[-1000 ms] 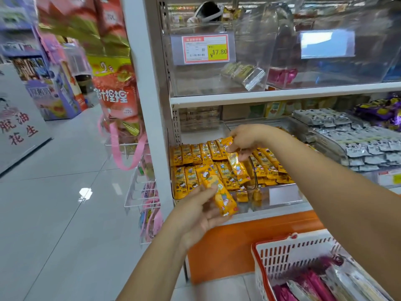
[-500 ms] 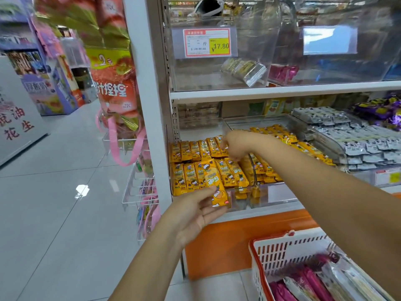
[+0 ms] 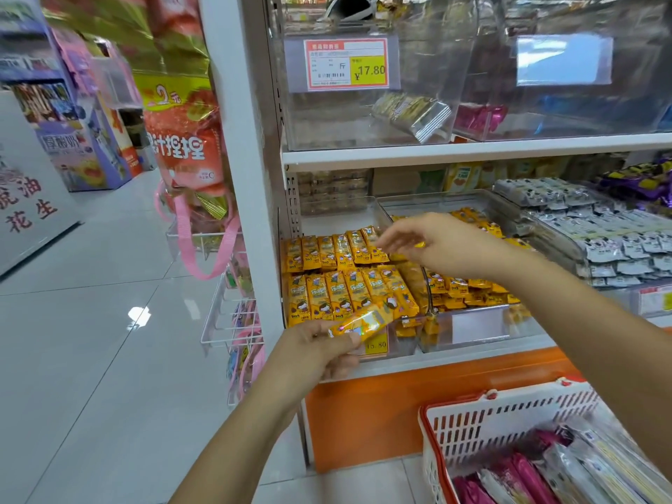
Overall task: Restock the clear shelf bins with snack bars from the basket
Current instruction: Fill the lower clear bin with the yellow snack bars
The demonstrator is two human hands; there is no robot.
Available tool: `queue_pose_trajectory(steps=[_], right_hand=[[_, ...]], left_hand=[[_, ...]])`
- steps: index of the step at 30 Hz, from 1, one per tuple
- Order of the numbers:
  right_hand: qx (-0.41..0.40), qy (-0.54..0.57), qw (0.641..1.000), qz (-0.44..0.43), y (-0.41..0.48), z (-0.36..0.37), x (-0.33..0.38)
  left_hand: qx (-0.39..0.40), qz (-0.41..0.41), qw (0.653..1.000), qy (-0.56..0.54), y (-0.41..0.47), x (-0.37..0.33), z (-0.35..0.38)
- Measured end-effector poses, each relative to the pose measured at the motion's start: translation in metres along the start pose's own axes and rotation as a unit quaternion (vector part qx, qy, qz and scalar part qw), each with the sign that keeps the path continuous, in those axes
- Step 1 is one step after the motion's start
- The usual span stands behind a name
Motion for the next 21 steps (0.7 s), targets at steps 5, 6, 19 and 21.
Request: queue_pose_trajectory(steps=[5, 6, 19, 21], right_hand=[[0.096, -0.306, 0.947, 0.018, 0.038, 0.028, -0.006], [0.148, -0.343, 0.926, 0.046, 0.046, 0.037, -0.015], [0.28, -0.422, 0.857, 0.091, 0.08, 0.044, -0.032], [0.297, -0.394, 0.866, 0.083, 0.075, 0.039, -0.024]], left_hand=[[-0.013, -0.021, 1.0, 0.008, 0.004, 0.004, -0.006], [-0.012, -0.022, 1.0, 0.014, 0.004, 0.003, -0.007], [-0.041, -0.029, 0.989, -0.138, 0.003, -0.003, -0.019], [-0.042, -0.027, 0.986, -0.156, 0.002, -0.003, -0.019]])
Point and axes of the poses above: each hand's wrist, its own y-axis towards the middle knuckle, its own z-axis out of the palm, x = y × z, the point moved 8 cm from there along y, towards the middle knuckle, and after that the axes turned 1 degree about x, right-handed, at the moved point
